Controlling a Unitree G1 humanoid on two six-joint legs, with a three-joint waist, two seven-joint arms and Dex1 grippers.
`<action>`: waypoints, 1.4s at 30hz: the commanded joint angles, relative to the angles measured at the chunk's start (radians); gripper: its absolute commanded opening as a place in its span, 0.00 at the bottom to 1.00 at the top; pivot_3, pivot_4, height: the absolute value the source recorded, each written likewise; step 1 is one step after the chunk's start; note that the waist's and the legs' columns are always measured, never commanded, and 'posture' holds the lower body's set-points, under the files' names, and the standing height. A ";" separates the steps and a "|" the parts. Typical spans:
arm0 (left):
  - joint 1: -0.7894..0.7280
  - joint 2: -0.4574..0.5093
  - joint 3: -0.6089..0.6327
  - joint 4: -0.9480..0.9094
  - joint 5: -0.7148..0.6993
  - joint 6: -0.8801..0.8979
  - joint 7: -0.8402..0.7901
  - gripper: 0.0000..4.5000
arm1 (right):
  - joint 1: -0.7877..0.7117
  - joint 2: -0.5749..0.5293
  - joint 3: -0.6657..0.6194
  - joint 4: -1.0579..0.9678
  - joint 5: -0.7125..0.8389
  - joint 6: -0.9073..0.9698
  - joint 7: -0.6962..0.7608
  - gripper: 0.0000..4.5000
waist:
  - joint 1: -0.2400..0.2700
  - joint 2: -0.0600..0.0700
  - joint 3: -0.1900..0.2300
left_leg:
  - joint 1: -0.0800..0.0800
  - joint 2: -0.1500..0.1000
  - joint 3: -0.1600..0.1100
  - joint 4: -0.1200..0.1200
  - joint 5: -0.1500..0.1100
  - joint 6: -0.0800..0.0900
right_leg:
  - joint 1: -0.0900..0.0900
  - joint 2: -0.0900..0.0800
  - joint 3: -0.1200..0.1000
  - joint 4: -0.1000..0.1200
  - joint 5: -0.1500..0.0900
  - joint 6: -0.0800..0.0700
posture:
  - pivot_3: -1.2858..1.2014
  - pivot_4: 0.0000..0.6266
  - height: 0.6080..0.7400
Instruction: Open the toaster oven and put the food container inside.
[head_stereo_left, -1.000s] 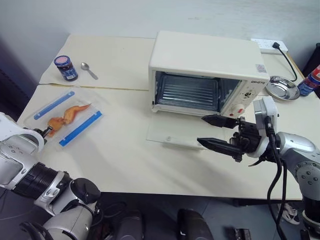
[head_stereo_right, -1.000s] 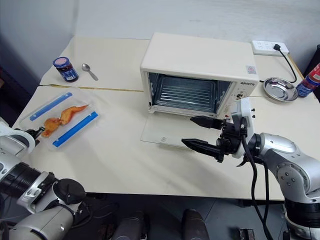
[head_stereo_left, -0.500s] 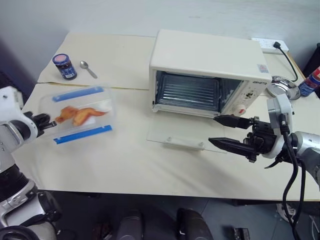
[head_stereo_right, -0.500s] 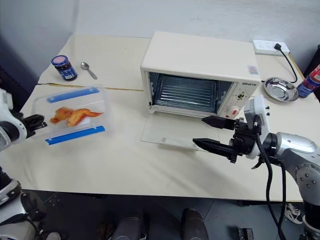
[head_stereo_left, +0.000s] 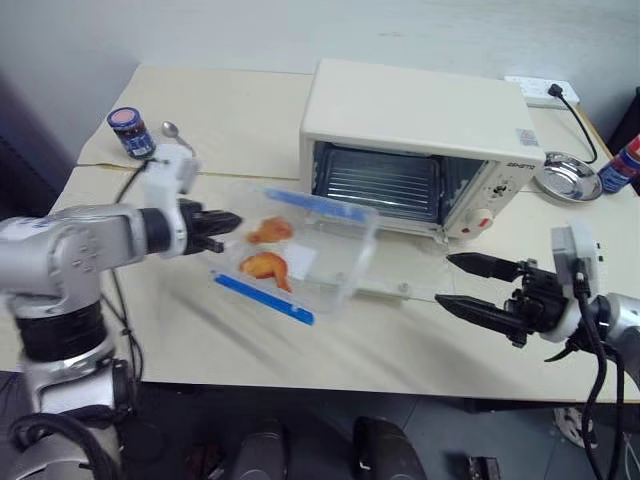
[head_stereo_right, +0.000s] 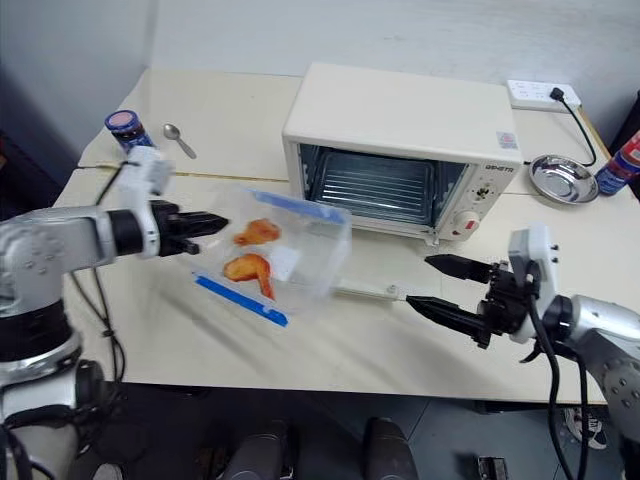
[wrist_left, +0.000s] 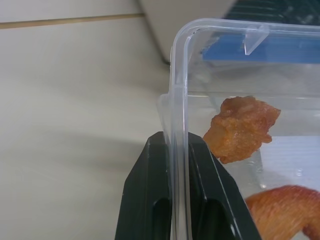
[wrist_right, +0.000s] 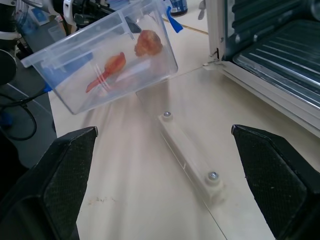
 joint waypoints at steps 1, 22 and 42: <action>-0.060 -0.015 -0.104 0.025 0.004 -0.099 -0.018 0.01 | 0.032 -0.009 -0.090 -0.031 0.004 -0.028 0.005 1.00 | -0.003 0.000 0.000 | 0.000 0.000 0.000 0.000 0.000 0.000 | -0.001 0.000 0.001 0.000 0.000 0.000 | 0.52 0.24 1.00; -0.245 -0.269 -0.276 0.383 0.169 -0.340 0.108 0.42 | 0.159 0.016 -0.215 -0.187 0.098 -0.011 -0.173 1.00 | 0.004 0.000 0.000 | 0.001 -0.001 0.002 0.002 0.003 0.001 | 0.003 0.001 0.000 0.000 0.001 0.001 | 0.52 0.24 1.00; -0.104 -0.046 0.094 0.121 -0.238 -0.389 -0.335 0.41 | 0.022 -0.053 -0.140 -0.239 0.269 0.091 -0.245 0.79 | -0.005 0.001 0.000 | 0.001 0.000 0.001 0.001 0.003 0.000 | 0.001 0.001 0.000 0.001 0.000 0.001 | 0.52 0.24 1.00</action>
